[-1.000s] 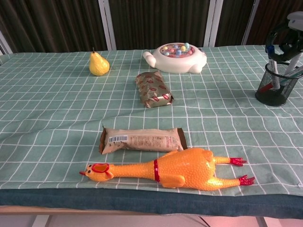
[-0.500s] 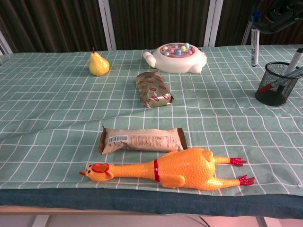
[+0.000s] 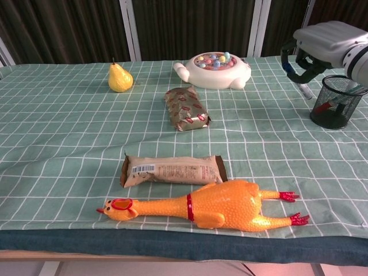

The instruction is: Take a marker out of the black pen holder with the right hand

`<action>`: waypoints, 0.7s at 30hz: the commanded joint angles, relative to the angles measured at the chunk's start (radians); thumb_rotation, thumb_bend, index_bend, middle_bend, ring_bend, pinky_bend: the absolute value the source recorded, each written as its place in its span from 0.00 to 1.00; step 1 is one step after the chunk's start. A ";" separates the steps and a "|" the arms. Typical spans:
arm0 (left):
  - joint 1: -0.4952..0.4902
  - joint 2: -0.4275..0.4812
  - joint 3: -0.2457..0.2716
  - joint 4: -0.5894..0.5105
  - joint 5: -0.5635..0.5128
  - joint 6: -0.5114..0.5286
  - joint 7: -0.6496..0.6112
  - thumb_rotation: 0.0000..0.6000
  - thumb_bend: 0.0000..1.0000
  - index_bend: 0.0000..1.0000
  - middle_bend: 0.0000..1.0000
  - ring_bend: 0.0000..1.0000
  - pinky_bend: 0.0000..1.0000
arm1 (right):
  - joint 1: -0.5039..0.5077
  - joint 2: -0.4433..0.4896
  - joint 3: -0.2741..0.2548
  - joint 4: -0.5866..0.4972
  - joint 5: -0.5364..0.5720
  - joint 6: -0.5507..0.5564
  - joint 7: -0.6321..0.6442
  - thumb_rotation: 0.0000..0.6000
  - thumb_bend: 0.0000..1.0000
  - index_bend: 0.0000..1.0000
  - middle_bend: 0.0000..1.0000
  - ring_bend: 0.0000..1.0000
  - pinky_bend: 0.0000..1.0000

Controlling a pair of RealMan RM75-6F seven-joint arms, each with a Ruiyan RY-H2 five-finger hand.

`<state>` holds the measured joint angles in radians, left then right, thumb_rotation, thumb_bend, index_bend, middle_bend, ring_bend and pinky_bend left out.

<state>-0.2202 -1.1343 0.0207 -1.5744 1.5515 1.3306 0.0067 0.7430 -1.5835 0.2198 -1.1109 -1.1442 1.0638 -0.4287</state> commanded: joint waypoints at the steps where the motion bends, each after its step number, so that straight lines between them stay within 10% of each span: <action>1: 0.000 0.000 0.000 0.000 0.002 0.001 -0.001 1.00 0.54 0.20 0.07 0.01 0.23 | 0.028 -0.092 -0.039 0.133 -0.028 -0.037 -0.030 1.00 0.79 0.77 1.00 1.00 1.00; 10: 0.001 0.001 0.002 0.000 0.006 0.003 -0.001 1.00 0.54 0.20 0.07 0.01 0.23 | 0.013 -0.129 -0.040 0.214 -0.042 -0.059 0.038 1.00 0.64 0.51 1.00 1.00 1.00; 18: 0.000 -0.001 0.004 0.000 0.007 0.000 0.005 1.00 0.54 0.20 0.07 0.01 0.23 | -0.017 -0.075 -0.024 0.143 -0.034 -0.048 0.075 1.00 0.35 0.10 1.00 1.00 0.98; 21: -0.002 -0.003 0.005 0.000 0.006 -0.005 0.010 1.00 0.54 0.20 0.08 0.01 0.23 | -0.055 0.003 0.010 0.017 -0.046 0.021 0.154 1.00 0.32 0.11 1.00 1.00 0.94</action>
<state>-0.2216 -1.1369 0.0248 -1.5745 1.5579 1.3270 0.0161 0.7176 -1.6363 0.2026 -1.0069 -1.1821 1.0305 -0.3373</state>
